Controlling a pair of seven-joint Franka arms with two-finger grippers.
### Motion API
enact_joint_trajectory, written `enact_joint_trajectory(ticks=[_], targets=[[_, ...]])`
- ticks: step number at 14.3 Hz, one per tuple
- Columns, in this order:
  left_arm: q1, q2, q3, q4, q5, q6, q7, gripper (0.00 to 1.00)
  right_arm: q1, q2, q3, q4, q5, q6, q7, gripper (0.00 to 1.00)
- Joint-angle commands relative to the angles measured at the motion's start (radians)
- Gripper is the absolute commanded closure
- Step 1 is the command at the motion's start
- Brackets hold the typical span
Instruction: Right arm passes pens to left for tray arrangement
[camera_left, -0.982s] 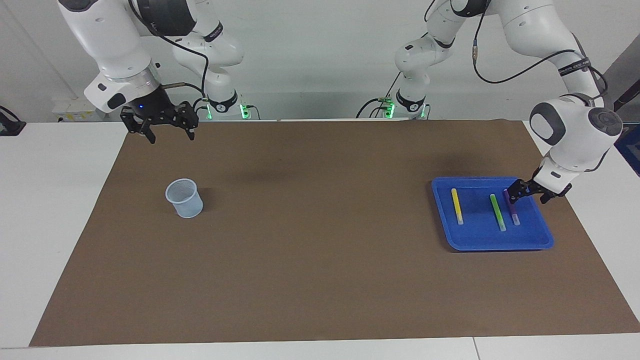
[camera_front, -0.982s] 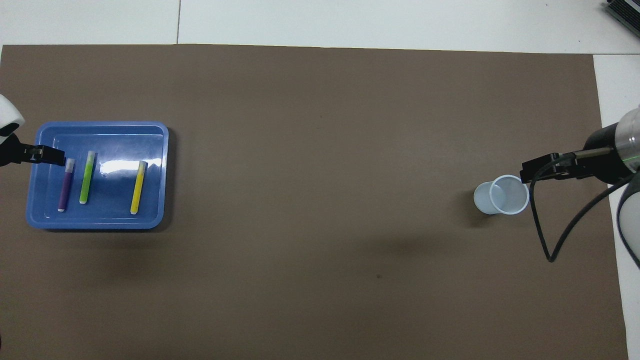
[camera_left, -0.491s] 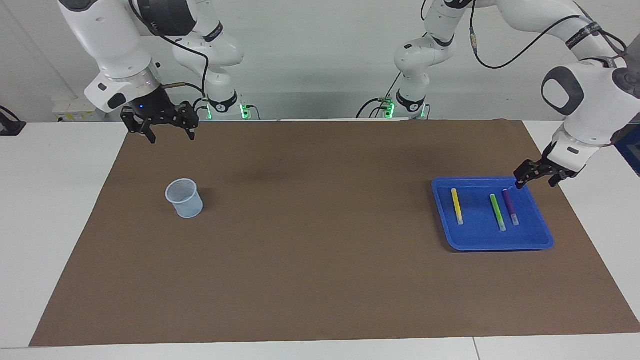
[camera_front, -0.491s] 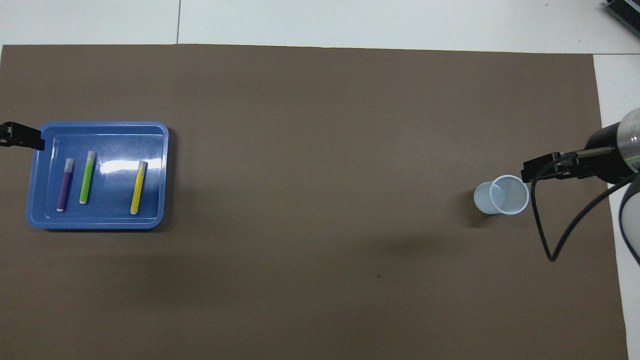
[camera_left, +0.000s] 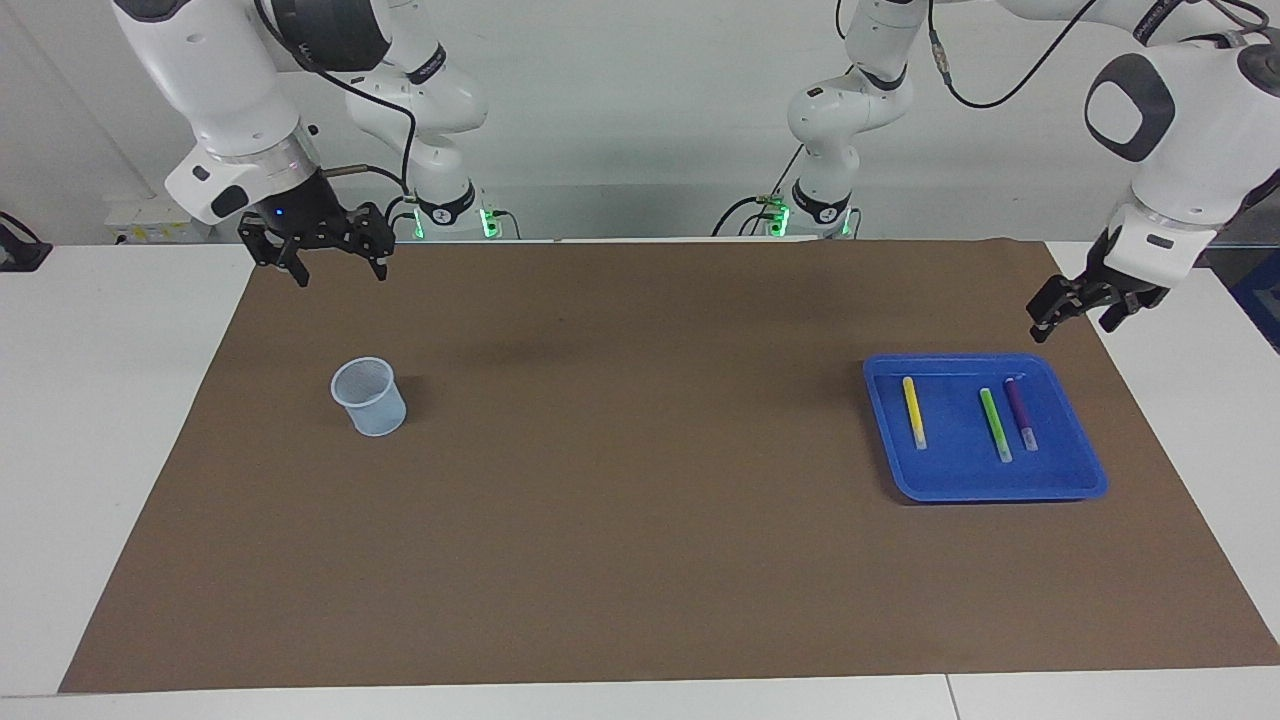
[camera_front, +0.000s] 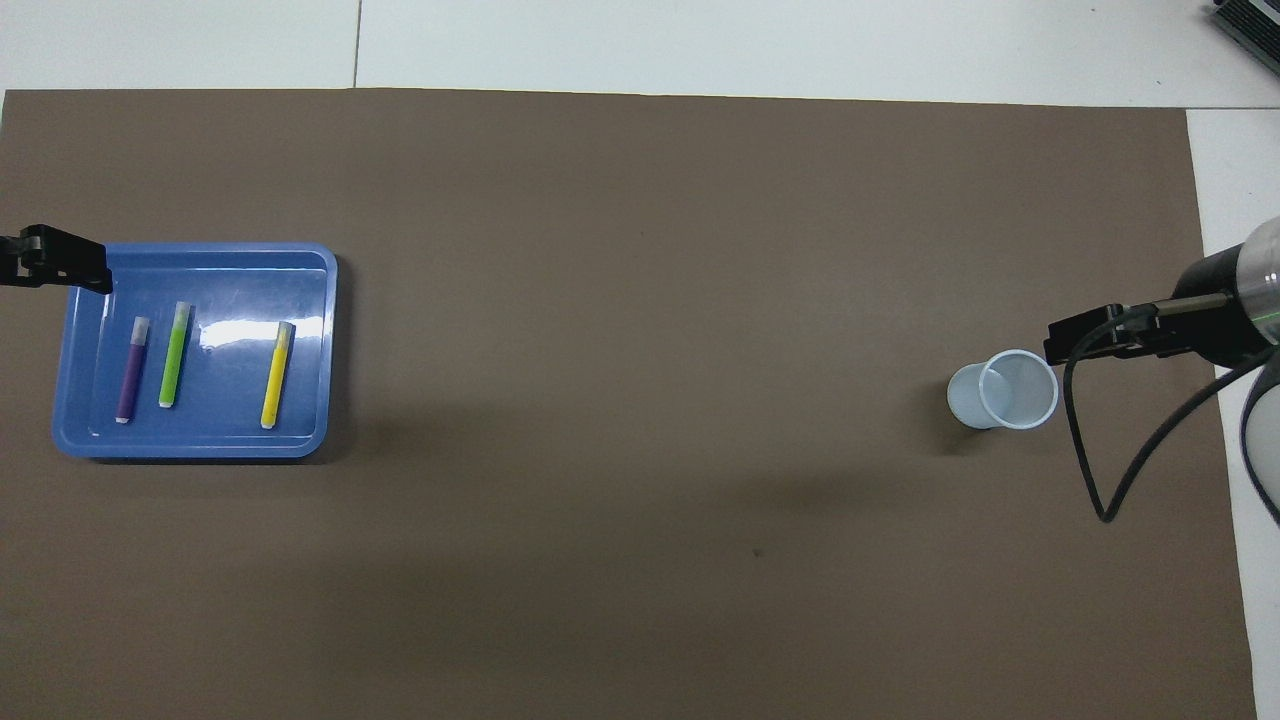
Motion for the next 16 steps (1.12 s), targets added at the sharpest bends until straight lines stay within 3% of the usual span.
enact_joint_trajectory(ticks=[1, 7, 16], targets=[[-0.033, -0.01, 0.006, 0.058, -0.013, -0.082, -0.056, 0.0, -0.007, -0.005, 0.002, 0.007, 0.019, -0.013, 0.012, 0.0], [-0.172, -0.036, 0.041, 0.077, -0.013, -0.167, -0.131, 0.0, -0.007, -0.005, 0.002, 0.007, 0.019, -0.013, 0.012, 0.0], [-0.157, -0.051, 0.046, 0.074, -0.049, -0.172, -0.13, 0.0, -0.007, -0.005, 0.002, 0.007, 0.019, -0.013, 0.012, 0.0]])
